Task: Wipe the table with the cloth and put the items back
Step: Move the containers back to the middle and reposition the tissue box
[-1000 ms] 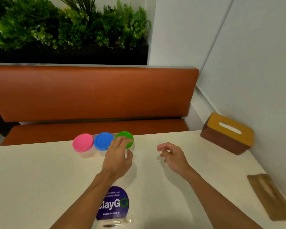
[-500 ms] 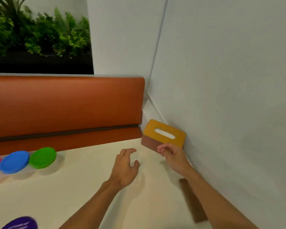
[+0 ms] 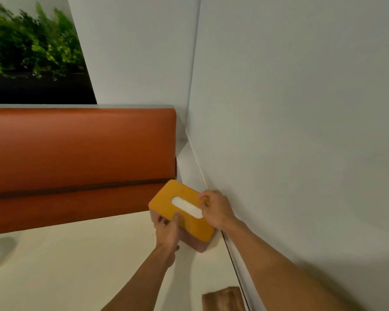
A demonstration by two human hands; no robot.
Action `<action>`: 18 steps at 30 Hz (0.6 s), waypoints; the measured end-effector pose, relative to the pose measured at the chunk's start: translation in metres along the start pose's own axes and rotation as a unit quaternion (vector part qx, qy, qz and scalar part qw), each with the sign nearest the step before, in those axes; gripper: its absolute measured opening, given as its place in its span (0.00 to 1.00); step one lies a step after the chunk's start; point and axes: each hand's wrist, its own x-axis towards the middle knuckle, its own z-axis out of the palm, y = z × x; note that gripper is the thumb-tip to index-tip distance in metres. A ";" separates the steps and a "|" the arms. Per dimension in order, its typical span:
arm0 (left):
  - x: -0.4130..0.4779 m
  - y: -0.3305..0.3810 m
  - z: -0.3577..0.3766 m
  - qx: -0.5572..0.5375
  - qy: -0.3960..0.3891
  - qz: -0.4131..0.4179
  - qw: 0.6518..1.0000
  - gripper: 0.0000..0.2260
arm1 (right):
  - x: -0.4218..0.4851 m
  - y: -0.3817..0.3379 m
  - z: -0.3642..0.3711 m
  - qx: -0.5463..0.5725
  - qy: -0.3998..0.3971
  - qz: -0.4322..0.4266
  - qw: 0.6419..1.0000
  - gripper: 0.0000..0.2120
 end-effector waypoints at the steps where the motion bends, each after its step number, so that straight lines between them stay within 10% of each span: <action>1: 0.001 -0.002 0.003 -0.004 0.012 -0.015 1.000 0.23 | 0.006 0.002 0.001 -0.013 -0.006 0.004 1.000 0.12; 18: 0.034 -0.009 0.029 -0.038 0.065 -0.049 0.996 0.23 | 0.089 0.010 0.022 -0.044 -0.227 0.092 0.969 0.33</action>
